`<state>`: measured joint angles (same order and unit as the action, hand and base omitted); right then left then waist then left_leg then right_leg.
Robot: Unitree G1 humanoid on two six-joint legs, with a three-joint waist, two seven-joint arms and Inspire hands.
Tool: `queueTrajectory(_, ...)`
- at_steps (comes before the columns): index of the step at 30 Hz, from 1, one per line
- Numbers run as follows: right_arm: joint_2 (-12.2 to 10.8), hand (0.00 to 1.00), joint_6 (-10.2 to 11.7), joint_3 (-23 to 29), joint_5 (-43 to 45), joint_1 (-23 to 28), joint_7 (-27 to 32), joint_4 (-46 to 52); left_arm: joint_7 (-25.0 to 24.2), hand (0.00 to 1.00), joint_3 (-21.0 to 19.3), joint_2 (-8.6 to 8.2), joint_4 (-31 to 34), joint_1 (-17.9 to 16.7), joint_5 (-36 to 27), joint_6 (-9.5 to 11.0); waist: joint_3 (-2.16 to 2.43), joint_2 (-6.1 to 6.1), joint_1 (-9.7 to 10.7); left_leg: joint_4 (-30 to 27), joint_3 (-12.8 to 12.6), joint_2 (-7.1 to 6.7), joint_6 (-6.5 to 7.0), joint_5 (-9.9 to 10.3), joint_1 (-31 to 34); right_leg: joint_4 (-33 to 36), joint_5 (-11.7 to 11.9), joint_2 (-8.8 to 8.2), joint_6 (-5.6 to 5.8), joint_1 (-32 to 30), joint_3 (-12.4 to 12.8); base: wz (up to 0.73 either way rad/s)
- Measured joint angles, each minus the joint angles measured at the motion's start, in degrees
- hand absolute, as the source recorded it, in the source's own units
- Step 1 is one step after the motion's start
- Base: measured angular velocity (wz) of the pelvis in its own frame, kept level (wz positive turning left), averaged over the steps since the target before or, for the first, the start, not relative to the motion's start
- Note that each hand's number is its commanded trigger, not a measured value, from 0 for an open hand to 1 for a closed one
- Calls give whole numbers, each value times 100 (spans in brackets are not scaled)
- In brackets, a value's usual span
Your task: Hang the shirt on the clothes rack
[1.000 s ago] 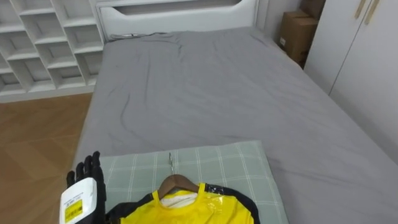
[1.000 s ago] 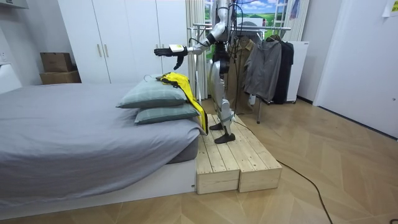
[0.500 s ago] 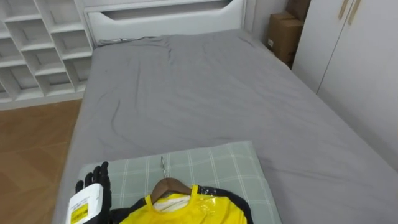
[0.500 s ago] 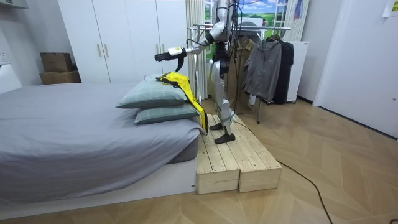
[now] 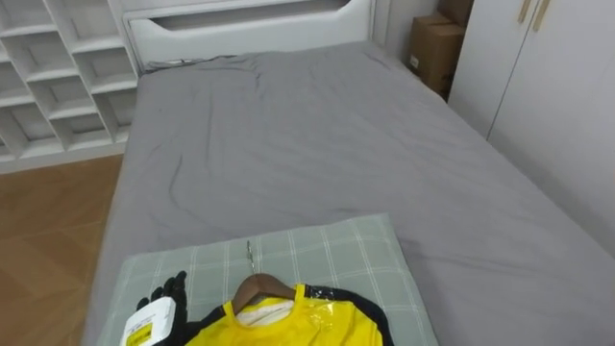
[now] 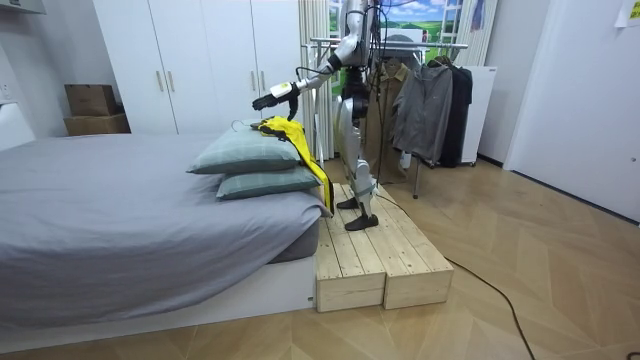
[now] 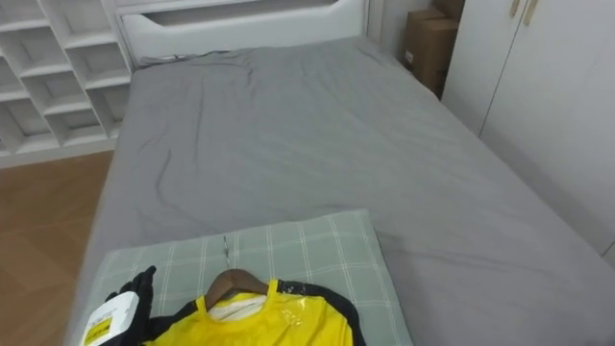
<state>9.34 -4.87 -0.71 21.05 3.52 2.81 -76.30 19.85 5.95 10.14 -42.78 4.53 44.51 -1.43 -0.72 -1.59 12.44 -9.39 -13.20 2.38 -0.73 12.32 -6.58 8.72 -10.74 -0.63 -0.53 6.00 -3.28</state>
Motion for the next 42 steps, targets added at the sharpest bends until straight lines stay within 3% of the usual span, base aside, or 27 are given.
queueTrajectory(2,27,0,1,0,2,-3,0,0,-71,0,2,0,0,24,0,-2,27,-40,3,-1,0,0,0,0,-8,1,0,0,0,6,0,0)
queueTrajectory(6,54,0,0,1,1,0,3,-2,-173,0,2,0,0,43,8,-10,35,-53,4,-4,1,1,0,0,-33,9,0,0,0,23,-1,0)
queueTrajectory(10,55,0,-3,-12,-3,49,8,3,-268,0,41,1,0,44,12,-87,-16,26,0,-15,2,1,0,0,-73,6,-1,-3,2,94,27,0)
queueTrajectory(13,60,0,-10,-2,-35,67,-12,3,-269,0,46,1,-3,44,13,-118,-18,34,-17,-14,0,1,0,0,-77,0,-2,-1,4,79,20,0)
queueTrajectory(19,53,0,-2,120,-281,73,5,31,-265,0,31,20,19,81,-23,-120,26,89,3,-9,-8,6,0,-1,-46,5,-2,0,4,29,12,0)
queueTrajectory(23,49,0,2,234,-423,73,6,77,-248,0,31,152,26,286,-121,-116,79,171,1,-11,-6,10,0,-1,-14,11,-1,-1,2,-2,6,0)
queueTrajectory(25,51,0,2,313,-544,73,13,93,-226,0,32,215,23,347,-201,-116,83,182,12,-11,-7,11,0,-1,-15,21,0,-3,1,-6,10,0)
queueTrajectory(30,52,0,-12,371,-843,39,17,94,-143,0,34,222,-64,414,-276,-116,72,182,-1,-17,-29,22,0,-1,27,108,0,-7,1,-109,21,-4)
queueTrajectory(34,55,0,-15,370,-953,14,20,28,-143,0,105,216,-550,447,-272,-118,64,191,86,-45,-11,23,1,-1,98,114,0,-7,1,-141,9,2)
queueTrajectory(42,54,0,-12,366,-974,-296,124,-63,-146,0,128,192,-1205,761,-266,-226,23,227,202,-248,117,7,49,-34,765,318,2,-45,-1,-743,-79,7)
